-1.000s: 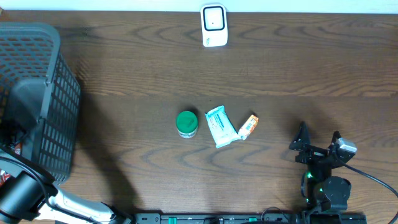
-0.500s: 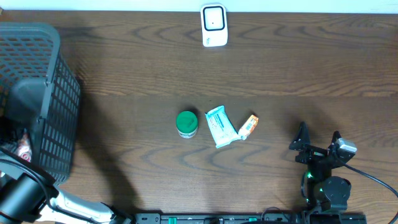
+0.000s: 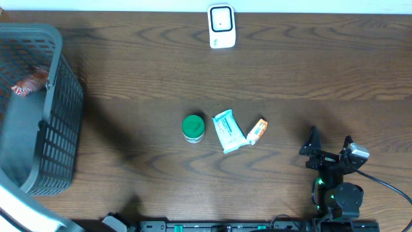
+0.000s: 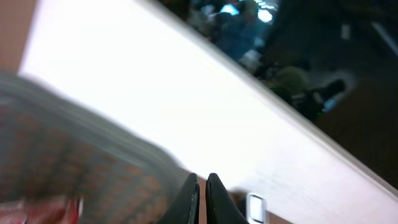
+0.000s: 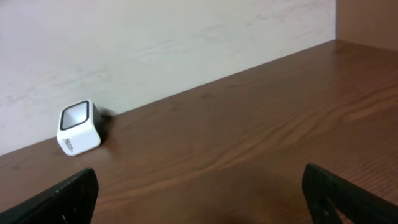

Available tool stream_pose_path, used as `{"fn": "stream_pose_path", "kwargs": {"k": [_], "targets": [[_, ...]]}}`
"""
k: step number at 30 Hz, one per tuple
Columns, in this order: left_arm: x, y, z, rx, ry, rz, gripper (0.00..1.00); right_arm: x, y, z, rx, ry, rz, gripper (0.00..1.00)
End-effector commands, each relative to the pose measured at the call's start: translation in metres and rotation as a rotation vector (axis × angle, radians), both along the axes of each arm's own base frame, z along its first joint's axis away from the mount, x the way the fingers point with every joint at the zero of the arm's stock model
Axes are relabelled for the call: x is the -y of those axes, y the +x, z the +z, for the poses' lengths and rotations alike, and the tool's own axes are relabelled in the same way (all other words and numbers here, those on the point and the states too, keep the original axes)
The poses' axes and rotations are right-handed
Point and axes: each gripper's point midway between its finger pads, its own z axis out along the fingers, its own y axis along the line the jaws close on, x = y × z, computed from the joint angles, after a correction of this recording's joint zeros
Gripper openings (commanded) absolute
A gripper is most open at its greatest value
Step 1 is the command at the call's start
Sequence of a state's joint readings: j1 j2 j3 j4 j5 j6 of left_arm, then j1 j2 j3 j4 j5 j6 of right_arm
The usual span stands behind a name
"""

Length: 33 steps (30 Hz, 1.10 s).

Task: Scan the item barcode
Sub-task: 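Lower the left gripper inside the basket and align over the Top bar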

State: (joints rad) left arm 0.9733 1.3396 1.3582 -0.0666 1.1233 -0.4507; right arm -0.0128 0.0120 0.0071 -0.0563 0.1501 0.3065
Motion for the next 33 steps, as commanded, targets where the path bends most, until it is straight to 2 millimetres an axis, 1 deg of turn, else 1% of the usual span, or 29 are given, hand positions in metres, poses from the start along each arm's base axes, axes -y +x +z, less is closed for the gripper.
{"fn": "stream_pose_path", "kwargs": {"k": [1, 2, 3, 4, 5, 6, 7, 8, 9, 10, 13, 15, 16, 21, 23, 26, 27, 30, 33], "targets": [[0.006, -0.009, 0.008, -0.013, -0.058, 0.05, 0.07, 0.0, 0.0, 0.0, 0.001, 0.003, -0.001, 0.99], [0.0, -0.011, 0.003, -0.035, -0.077, 0.099, 0.08, 0.0, 0.0, 0.0, 0.001, 0.003, -0.001, 0.99], [-0.006, -0.012, -0.004, -0.062, -0.101, 0.144, 0.15, 0.0, 0.0, 0.0, 0.001, 0.003, -0.001, 0.99], [-0.013, -0.014, -0.014, -0.099, -0.132, 0.193, 0.34, 0.0, 0.0, 0.0, 0.001, 0.003, -0.001, 0.99], [-0.018, -0.015, -0.024, -0.135, -0.15, 0.225, 0.46, 0.0, 0.0, 0.0, 0.001, 0.003, -0.001, 0.99], [-0.022, -0.016, -0.034, -0.167, -0.157, 0.251, 0.63, 0.0, 0.0, 0.0, 0.001, 0.003, -0.001, 0.99], [-0.028, -0.017, -0.044, -0.198, -0.164, 0.281, 0.76, 0.0, 0.0, 0.0, 0.001, 0.003, -0.001, 0.99], [-0.034, -0.018, -0.054, -0.23, -0.184, 0.315, 0.82, 0.0, 0.0, 0.0, 0.001, 0.003, -0.001, 0.99], [-0.044, -0.021, -0.068, -0.278, -0.211, 0.37, 0.83, 0.0, 0.0, 0.0, 0.001, 0.003, -0.001, 0.99], [-0.049, -0.023, -0.075, -0.301, -0.225, 0.4, 0.84, 0.0, 0.0, 0.0, 0.001, 0.003, -0.001, 0.99], [-0.07, -0.029, -0.106, -0.412, -0.266, 0.563, 0.84, 0.0, 0.0, 0.0, 0.001, 0.003, -0.001, 0.99], [-0.078, -0.025, -0.12, -0.463, -0.244, 0.626, 0.84, 0.0, 0.0, 0.0, 0.001, 0.003, -0.001, 0.99], [-0.079, -0.02, -0.128, -0.491, -0.227, 0.651, 0.84, 0.0, 0.0, 0.0, 0.001, 0.003, -0.001, 0.99], [-0.076, 0.016, -0.167, -0.605, -0.161, 0.741, 0.84, 0.0, 0.0, 0.0, 0.001, 0.003, -0.001, 0.99], [-0.072, 0.032, -0.188, -0.645, -0.161, 0.781, 0.84, 0.0, 0.0, 0.0, 0.001, 0.003, -0.001, 0.99], [-0.065, 0.059, -0.217, -0.68, -0.154, 0.778, 0.84, 0.0, 0.0, 0.0, 0.001, 0.003, -0.001, 0.99], [-0.063, 0.066, -0.23, -0.695, -0.166, 0.787, 0.84, 0.0, 0.0, 0.0, 0.001, 0.003, -0.001, 0.99], [-0.062, 0.076, -0.264, -0.739, -0.227, 0.831, 0.84, 0.0, 0.0, 0.0, 0.001, 0.003, -0.001, 0.99], [-0.062, 0.086, -0.296, -0.777, -0.252, 0.831, 0.85, 0.0, 0.0, 0.0, 0.001, 0.003, -0.001, 0.99]]}}
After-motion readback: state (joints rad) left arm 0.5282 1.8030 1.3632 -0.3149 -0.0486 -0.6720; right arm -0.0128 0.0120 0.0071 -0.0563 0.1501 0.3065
